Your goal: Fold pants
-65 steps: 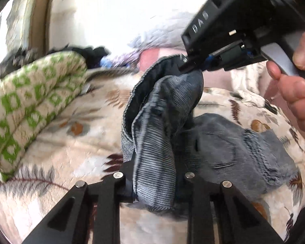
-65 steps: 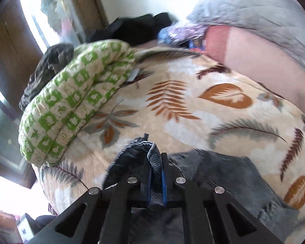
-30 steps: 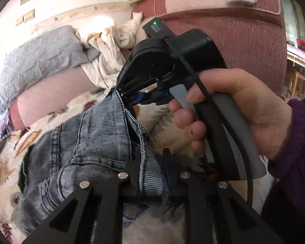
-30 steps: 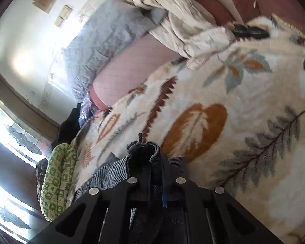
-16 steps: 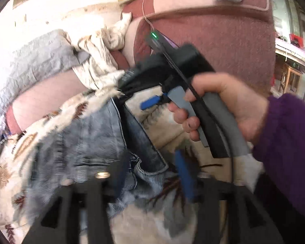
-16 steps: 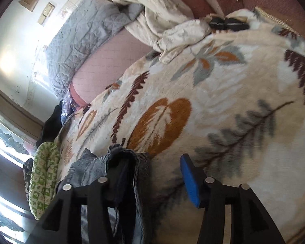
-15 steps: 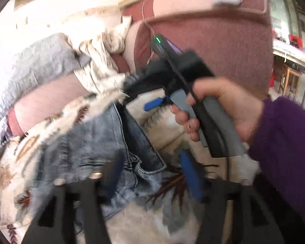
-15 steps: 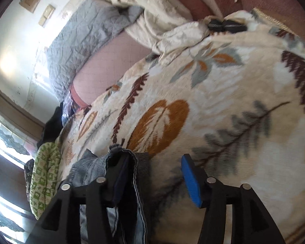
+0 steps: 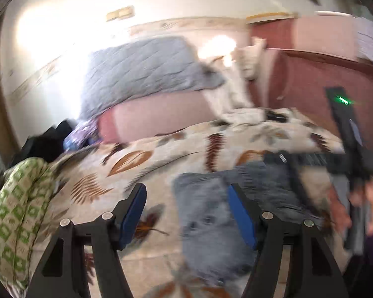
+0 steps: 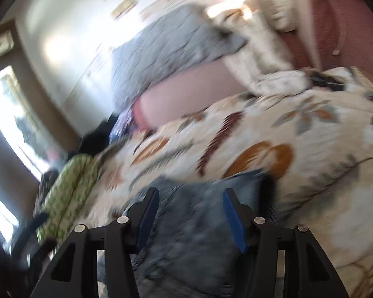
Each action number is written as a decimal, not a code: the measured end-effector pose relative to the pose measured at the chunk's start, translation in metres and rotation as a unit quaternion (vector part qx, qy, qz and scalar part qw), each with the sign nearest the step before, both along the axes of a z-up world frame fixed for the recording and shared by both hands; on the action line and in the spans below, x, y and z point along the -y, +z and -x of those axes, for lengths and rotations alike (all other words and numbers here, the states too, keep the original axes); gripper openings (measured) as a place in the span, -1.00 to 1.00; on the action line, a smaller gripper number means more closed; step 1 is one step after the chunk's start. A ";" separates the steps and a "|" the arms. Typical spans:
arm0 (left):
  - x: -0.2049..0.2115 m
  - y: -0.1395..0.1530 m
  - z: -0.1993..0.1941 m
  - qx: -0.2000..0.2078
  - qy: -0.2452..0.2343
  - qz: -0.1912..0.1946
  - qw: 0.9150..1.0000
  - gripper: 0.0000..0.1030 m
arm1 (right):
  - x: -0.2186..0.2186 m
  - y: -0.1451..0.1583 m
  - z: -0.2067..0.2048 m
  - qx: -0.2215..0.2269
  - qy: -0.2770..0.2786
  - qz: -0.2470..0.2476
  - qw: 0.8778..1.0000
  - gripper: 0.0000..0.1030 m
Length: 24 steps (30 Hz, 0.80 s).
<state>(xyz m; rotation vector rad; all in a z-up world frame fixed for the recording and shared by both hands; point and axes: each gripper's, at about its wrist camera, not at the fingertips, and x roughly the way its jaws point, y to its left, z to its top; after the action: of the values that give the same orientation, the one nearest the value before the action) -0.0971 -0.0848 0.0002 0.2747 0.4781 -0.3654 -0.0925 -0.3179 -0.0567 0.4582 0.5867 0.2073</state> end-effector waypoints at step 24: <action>0.020 -0.115 -0.044 -0.158 0.011 -0.041 0.986 0.35 | -0.043 -0.066 -0.034 -0.146 0.077 0.085 0.983 0.21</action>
<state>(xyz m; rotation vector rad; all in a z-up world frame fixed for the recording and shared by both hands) -0.0528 -0.1049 -0.1148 0.2929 0.8096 -0.3691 -0.0589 -0.2749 -0.1228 0.2790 0.9207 0.2367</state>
